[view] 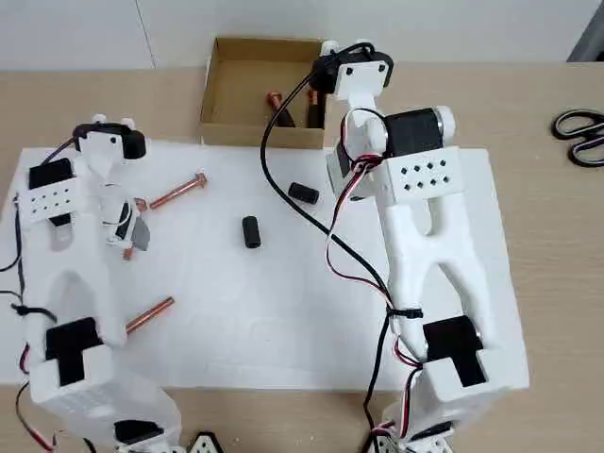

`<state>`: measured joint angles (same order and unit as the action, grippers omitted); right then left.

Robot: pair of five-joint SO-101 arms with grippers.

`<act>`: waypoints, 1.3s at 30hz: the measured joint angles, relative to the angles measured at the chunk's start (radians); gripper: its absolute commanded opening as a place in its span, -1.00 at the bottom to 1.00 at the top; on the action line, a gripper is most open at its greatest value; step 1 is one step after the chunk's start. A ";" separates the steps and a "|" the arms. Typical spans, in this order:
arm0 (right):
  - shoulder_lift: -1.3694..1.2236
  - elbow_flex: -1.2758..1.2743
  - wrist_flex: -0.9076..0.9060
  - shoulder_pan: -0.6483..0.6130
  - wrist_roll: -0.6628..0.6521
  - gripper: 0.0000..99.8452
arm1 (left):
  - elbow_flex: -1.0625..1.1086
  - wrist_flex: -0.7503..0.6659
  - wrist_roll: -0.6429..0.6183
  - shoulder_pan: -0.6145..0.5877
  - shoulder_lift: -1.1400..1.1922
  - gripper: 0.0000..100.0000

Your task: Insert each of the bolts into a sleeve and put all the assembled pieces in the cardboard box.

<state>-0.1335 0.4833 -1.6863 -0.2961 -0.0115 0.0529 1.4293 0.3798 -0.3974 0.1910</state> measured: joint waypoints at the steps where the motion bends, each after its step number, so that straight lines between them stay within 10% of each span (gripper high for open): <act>1: 0.000 0.000 0.000 0.000 0.000 -0.99 | -0.015 -0.006 -0.005 0.000 0.018 -0.61; 39: 0.000 0.000 0.000 0.000 0.000 -0.99 | -0.827 0.195 -0.094 0.021 0.689 -0.62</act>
<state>-0.1335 0.4833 -1.6863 -0.2961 -0.0115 -0.7741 1.6241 0.2862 -0.3759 0.8800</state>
